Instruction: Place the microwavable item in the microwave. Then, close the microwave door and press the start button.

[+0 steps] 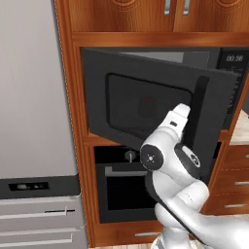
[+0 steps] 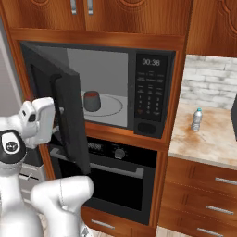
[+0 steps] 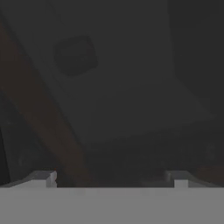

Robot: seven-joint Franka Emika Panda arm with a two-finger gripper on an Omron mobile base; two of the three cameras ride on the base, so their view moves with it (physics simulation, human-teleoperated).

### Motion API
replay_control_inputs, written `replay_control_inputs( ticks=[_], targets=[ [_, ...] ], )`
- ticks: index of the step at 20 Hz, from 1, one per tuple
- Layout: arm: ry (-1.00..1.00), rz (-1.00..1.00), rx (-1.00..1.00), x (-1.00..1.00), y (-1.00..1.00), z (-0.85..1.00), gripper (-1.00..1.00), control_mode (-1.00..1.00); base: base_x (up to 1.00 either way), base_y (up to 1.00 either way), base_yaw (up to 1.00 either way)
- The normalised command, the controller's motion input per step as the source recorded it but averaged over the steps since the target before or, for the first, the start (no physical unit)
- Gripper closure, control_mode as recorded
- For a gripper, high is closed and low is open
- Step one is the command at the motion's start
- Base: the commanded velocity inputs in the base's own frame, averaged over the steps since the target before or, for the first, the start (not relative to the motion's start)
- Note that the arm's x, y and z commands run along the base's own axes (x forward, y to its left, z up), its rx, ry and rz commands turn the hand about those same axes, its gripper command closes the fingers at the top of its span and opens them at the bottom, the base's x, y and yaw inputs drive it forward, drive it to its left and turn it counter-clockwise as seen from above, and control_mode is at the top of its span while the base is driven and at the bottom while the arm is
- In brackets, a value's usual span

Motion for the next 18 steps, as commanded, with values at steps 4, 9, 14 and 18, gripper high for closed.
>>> replay_control_inputs(
  ticks=[4, 9, 14, 18],
  targets=[
    [0.00, 0.00, 0.05, 0.64, -0.18, 0.10, -1.00, -1.00, 0.00, 0.00, 0.00],
    [0.00, 0.00, 0.03, 0.67, -0.04, 0.00, -1.00, -1.00, 0.00, 0.00, 0.00],
    [0.00, 0.00, 0.03, 0.67, 0.00, 0.01, -1.00, -1.00, 0.00, 0.00, 0.00],
    [0.00, 0.02, 0.04, 0.68, -0.01, 0.00, -1.00, -1.00, 0.00, 0.00, 0.00]
  ],
)
